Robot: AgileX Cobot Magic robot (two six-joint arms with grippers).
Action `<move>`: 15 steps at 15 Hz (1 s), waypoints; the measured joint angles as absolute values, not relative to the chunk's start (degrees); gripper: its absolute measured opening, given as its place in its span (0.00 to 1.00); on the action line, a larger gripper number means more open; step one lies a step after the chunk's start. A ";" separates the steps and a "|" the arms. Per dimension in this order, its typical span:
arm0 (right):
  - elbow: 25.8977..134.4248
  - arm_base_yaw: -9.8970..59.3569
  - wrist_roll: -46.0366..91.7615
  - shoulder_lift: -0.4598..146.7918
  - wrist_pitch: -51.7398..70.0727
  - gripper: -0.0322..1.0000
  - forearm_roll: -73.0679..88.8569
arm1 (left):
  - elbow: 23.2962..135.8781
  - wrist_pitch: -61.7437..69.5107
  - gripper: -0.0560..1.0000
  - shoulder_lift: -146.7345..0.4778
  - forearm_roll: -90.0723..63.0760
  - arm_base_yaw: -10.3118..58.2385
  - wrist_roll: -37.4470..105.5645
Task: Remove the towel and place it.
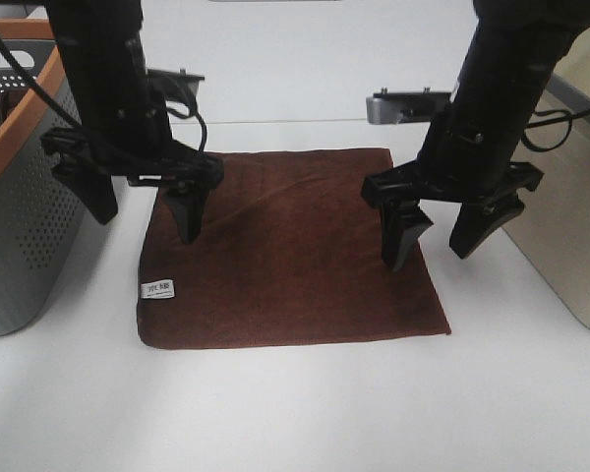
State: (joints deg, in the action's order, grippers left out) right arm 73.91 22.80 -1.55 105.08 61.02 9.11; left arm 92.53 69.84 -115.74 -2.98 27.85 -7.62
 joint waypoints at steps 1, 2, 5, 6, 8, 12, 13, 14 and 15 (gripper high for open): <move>73.91 22.80 -1.15 102.67 61.02 0.74 9.80 | 93.62 69.84 0.86 -114.13 -2.86 27.85 -7.62; 73.91 22.80 -0.57 99.87 61.02 0.74 10.66 | 94.77 69.84 0.86 -112.19 -2.86 27.85 -7.62; 73.91 22.80 0.00 89.84 62.97 0.74 11.06 | 96.09 69.84 0.86 -102.90 -2.69 27.85 -7.39; 73.91 22.80 0.00 86.40 64.00 0.74 11.06 | 96.09 69.90 0.86 -99.75 -2.69 27.85 -6.93; 73.91 22.80 0.40 80.10 66.23 0.74 11.06 | 96.09 69.96 0.86 -92.70 -2.69 27.85 -6.36; 70.42 22.80 1.32 67.55 69.21 0.74 10.94 | 90.87 70.02 0.86 -79.35 -2.69 27.85 -6.13; 68.01 22.80 1.38 64.63 69.27 0.74 10.94 | 87.26 70.02 0.86 -75.97 -2.69 27.85 -6.07; 64.80 22.80 1.38 61.19 69.33 0.74 10.89 | 82.51 70.02 0.86 -72.14 -2.69 27.85 -5.96; 61.48 22.80 1.43 57.81 69.50 0.74 10.77 | 77.18 69.96 0.86 -68.30 -2.69 27.85 -5.96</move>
